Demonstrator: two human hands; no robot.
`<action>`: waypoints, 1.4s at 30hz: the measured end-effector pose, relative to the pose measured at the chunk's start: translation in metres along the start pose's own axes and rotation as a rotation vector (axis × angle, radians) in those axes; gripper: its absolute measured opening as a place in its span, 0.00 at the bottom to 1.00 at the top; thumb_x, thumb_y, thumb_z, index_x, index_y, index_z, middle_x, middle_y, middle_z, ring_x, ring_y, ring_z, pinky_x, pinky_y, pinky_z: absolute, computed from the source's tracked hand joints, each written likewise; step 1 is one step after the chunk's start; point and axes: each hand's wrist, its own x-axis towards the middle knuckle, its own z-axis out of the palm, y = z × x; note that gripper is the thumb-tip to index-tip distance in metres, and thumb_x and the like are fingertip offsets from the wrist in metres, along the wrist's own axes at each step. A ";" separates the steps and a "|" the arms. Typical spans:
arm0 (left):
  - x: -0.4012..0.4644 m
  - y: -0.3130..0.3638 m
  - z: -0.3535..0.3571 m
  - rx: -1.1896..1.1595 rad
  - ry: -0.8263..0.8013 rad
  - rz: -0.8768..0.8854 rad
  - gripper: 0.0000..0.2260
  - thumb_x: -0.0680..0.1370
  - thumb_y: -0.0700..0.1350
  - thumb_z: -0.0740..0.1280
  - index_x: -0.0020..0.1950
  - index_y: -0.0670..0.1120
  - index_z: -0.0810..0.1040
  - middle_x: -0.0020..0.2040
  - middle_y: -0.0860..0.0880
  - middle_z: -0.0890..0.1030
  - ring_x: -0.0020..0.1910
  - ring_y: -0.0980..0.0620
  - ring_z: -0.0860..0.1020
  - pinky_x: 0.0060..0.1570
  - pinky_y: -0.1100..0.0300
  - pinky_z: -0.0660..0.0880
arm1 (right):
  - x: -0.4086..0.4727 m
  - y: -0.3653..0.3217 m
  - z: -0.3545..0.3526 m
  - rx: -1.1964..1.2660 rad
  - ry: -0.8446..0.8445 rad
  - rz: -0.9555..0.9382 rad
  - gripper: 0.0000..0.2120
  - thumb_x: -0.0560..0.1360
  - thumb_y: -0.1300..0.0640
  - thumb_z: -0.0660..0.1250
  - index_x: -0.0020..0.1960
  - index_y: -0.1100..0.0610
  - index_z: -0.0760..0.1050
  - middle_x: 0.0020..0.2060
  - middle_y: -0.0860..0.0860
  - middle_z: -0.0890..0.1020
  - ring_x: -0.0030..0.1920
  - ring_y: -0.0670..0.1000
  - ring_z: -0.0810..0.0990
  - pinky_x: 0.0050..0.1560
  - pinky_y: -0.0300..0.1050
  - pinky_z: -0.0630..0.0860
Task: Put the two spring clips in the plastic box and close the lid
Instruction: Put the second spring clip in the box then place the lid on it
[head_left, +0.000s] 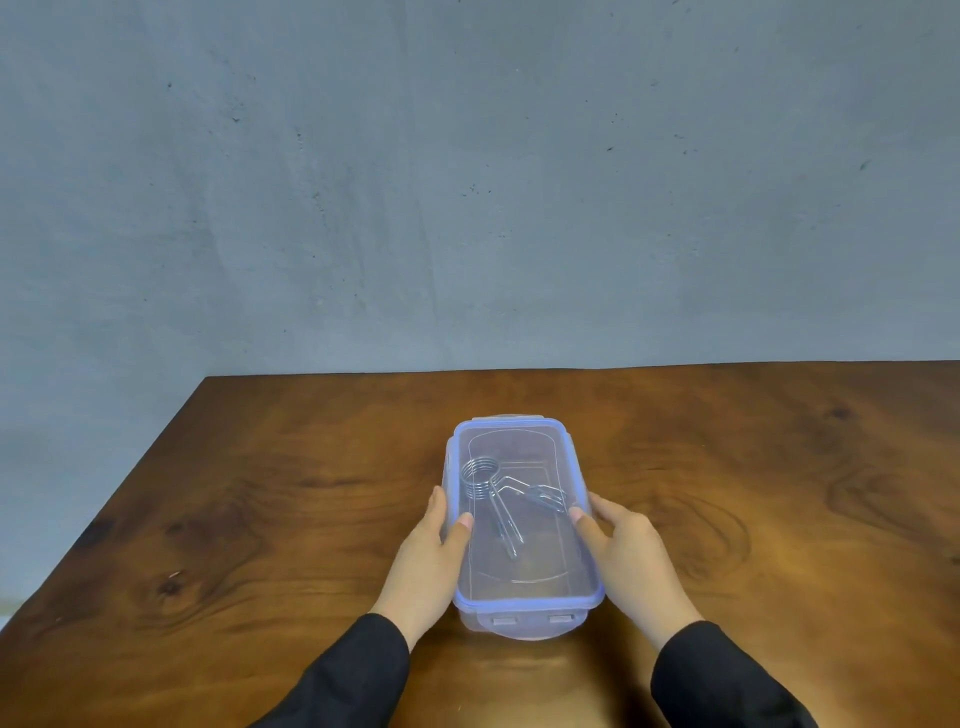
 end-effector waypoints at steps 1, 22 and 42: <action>-0.001 -0.001 0.002 -0.079 -0.024 -0.023 0.23 0.85 0.54 0.57 0.80 0.58 0.58 0.71 0.58 0.75 0.65 0.55 0.77 0.54 0.68 0.77 | -0.001 -0.001 0.001 0.066 -0.014 0.025 0.11 0.82 0.52 0.64 0.62 0.49 0.81 0.47 0.40 0.86 0.48 0.44 0.84 0.45 0.40 0.81; -0.006 -0.003 0.009 -0.073 0.029 -0.004 0.31 0.81 0.65 0.49 0.82 0.56 0.48 0.83 0.58 0.46 0.82 0.52 0.54 0.76 0.58 0.57 | -0.009 -0.008 0.003 0.273 0.029 0.156 0.20 0.83 0.50 0.61 0.73 0.53 0.72 0.69 0.50 0.78 0.67 0.51 0.76 0.59 0.44 0.78; -0.005 -0.024 0.013 1.066 -0.098 0.828 0.38 0.75 0.74 0.56 0.74 0.48 0.72 0.75 0.50 0.73 0.76 0.50 0.69 0.79 0.46 0.56 | 0.113 -0.050 0.042 -0.756 -0.213 -0.385 0.28 0.81 0.37 0.51 0.76 0.51 0.65 0.73 0.51 0.71 0.72 0.55 0.66 0.71 0.63 0.62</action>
